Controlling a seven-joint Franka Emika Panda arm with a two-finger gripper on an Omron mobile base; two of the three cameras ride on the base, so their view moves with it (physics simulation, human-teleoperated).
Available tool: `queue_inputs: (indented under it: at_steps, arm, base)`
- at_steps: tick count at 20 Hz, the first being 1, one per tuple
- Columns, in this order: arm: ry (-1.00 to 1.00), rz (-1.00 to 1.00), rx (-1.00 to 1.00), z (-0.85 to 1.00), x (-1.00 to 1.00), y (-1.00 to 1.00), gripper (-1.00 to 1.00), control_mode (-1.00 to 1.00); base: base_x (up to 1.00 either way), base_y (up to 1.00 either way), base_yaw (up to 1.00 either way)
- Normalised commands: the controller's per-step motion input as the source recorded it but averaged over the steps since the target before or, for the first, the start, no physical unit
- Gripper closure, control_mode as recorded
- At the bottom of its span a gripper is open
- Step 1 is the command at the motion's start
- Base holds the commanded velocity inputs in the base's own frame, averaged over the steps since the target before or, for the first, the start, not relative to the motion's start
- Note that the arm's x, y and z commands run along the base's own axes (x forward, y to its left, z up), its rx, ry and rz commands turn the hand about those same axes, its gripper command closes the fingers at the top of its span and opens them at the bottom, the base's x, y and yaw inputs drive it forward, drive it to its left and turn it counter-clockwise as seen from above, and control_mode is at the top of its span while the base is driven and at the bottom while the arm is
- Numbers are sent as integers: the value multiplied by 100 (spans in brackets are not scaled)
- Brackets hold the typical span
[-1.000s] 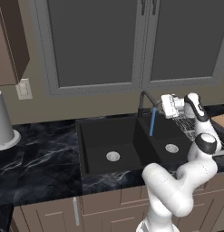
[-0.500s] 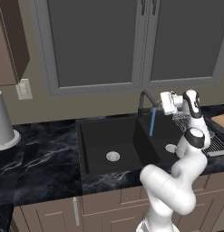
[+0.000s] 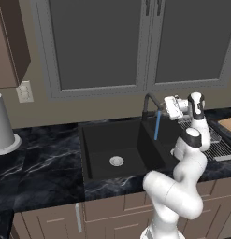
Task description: Pick the orange from the sink and place it on the cutting board to airdry. Then turn off the sink faucet.
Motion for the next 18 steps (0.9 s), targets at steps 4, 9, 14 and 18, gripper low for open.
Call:
queue_inputs:
  at_steps: [4,9,14,18]
  arm:
    - [1,9,-4,-44,0,0,-100,-100]
    - [0,9,0,-15,12,0,-100,-100]
    - [1,9,0,-34,3,2,-100,-100]
    - [2,12,1,-26,11,35,-100,-100]
  base:
    - [0,0,0]
    - [0,0,0]
    - [0,0,0]
    - [0,0,0]
